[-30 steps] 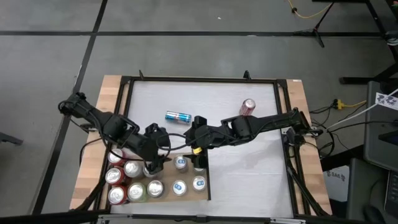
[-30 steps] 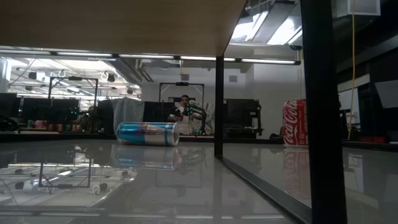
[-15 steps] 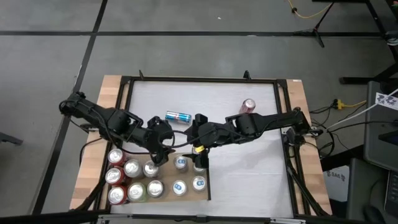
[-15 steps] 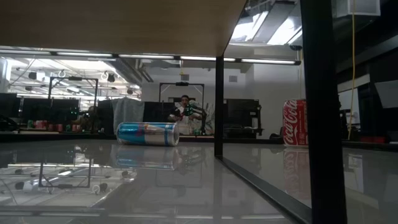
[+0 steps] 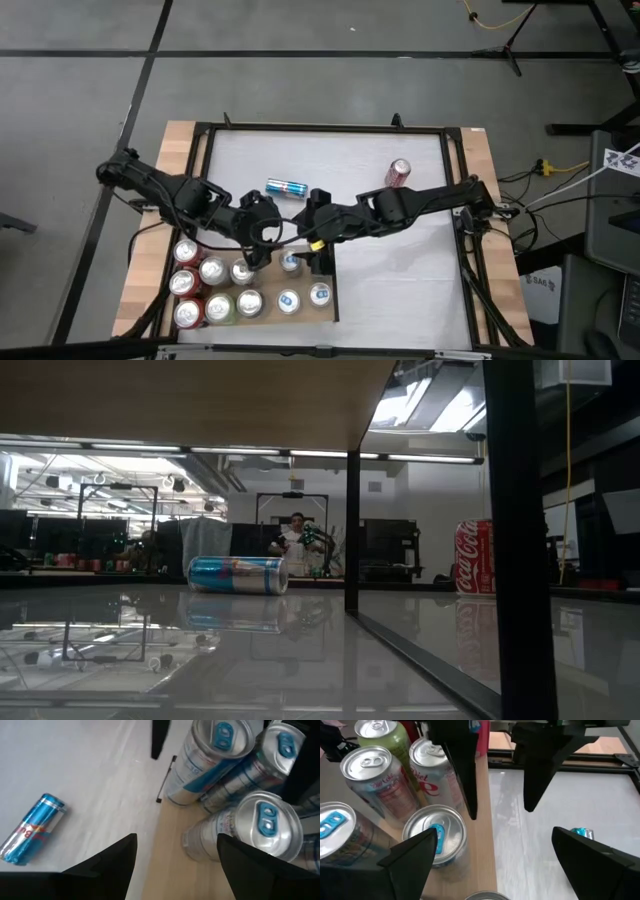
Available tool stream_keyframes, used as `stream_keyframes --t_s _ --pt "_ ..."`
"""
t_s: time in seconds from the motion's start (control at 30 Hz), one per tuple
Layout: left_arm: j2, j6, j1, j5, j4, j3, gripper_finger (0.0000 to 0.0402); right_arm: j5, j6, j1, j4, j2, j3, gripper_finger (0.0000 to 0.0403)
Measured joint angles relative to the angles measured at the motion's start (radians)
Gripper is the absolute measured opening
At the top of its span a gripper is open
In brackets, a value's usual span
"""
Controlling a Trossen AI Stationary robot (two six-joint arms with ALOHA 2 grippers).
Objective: Place canned beverage on shelf
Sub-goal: Put the blue soda can on the shelf aligned with the other blue soda cans
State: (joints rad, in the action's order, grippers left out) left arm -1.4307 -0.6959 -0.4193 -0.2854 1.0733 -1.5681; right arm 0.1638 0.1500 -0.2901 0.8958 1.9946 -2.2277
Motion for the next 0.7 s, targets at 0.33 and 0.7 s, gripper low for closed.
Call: stream_keyframes --t_s 0.33,0.7 --pt "-0.016 0.013 0.006 -0.03 0.001 0.0 0.0268 0.006 0.0 0.002 -0.009 0.008 0.0 0.0385" --pt "-0.016 0.133 0.057 0.019 -0.05 0.0 0.0268 0.049 -0.001 0.002 -0.008 -0.052 0.0 0.0385"
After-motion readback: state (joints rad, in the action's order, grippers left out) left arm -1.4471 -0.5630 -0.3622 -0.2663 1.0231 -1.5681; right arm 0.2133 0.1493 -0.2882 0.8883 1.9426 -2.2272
